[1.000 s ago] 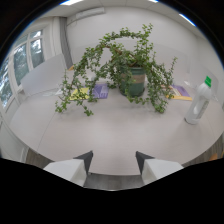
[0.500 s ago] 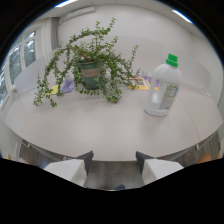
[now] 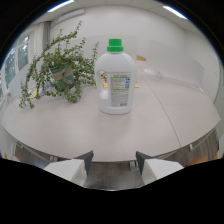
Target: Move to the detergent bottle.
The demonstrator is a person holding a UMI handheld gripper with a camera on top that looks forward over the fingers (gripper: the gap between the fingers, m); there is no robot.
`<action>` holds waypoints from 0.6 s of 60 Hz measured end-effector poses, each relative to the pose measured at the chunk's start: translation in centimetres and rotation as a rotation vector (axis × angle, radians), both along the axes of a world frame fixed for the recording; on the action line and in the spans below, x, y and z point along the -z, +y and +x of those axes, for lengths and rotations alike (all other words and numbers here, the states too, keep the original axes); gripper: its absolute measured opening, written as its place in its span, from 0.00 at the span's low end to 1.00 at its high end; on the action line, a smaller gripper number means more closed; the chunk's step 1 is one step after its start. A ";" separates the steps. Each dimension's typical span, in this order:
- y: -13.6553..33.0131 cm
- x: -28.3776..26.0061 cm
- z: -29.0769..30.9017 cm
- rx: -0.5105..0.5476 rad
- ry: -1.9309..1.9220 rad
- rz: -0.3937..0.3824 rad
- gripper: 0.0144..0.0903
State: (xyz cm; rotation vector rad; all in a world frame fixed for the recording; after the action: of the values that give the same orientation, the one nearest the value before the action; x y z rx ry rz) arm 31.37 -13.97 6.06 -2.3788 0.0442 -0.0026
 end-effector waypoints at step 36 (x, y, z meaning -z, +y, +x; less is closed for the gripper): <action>8.6 1.9 1.1 -0.011 0.023 0.072 0.92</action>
State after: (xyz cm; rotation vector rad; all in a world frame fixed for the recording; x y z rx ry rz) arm 32.51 -5.42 4.13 -2.3066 0.0415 0.0305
